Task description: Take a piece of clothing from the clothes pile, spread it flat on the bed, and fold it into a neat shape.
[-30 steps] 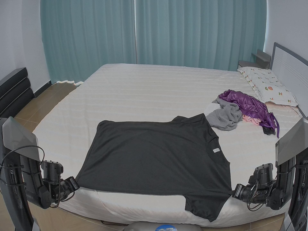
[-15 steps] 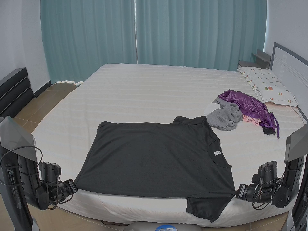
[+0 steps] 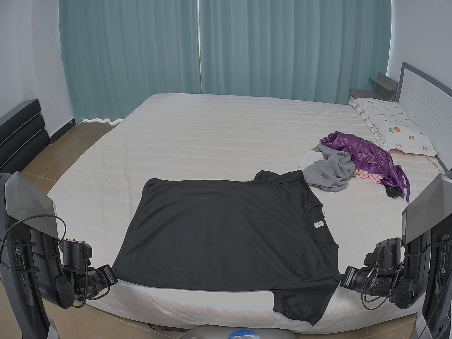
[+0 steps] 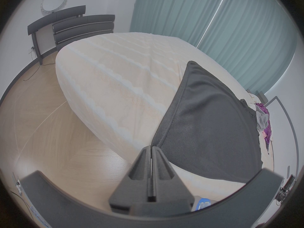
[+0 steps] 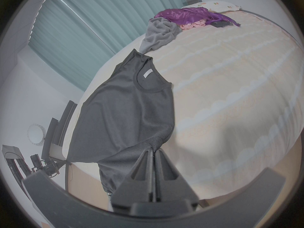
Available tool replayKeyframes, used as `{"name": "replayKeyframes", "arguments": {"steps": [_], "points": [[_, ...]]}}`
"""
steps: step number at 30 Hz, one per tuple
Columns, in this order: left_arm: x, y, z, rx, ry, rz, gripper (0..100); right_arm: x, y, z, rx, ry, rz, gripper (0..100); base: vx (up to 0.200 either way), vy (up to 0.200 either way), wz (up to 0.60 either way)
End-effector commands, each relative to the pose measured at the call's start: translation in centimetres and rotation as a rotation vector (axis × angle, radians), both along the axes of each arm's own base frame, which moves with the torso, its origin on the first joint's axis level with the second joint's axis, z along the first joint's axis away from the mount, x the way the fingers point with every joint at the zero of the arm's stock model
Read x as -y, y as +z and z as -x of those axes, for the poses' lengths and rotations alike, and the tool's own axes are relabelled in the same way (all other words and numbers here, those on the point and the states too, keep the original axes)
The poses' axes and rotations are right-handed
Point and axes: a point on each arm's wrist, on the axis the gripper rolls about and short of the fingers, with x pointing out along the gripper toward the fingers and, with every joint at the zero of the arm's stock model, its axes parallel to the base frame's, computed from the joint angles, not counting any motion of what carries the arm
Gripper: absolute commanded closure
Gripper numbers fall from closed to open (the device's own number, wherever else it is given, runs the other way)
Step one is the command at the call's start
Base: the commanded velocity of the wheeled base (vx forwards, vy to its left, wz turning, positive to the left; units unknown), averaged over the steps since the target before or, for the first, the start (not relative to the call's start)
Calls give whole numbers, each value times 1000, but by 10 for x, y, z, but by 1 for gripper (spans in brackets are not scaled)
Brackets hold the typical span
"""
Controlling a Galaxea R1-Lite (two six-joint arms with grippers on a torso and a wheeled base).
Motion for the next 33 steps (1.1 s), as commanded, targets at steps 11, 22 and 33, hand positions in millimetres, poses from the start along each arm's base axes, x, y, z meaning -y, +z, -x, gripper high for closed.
{"name": "replayKeyframes", "arguments": {"steps": [11,22,33], "points": [[1,-9,-6,-11,8,31,0,1,1,4,-42,-36,-93,0,0,0,0],[-5,-5,-7,57,-187,135,0,0,6,3,-36,-81,-147,0,0,0,0],[-4,-16,-16,56,-306,55,0,-1,12,3,-25,-88,-168,0,0,0,0]]}}
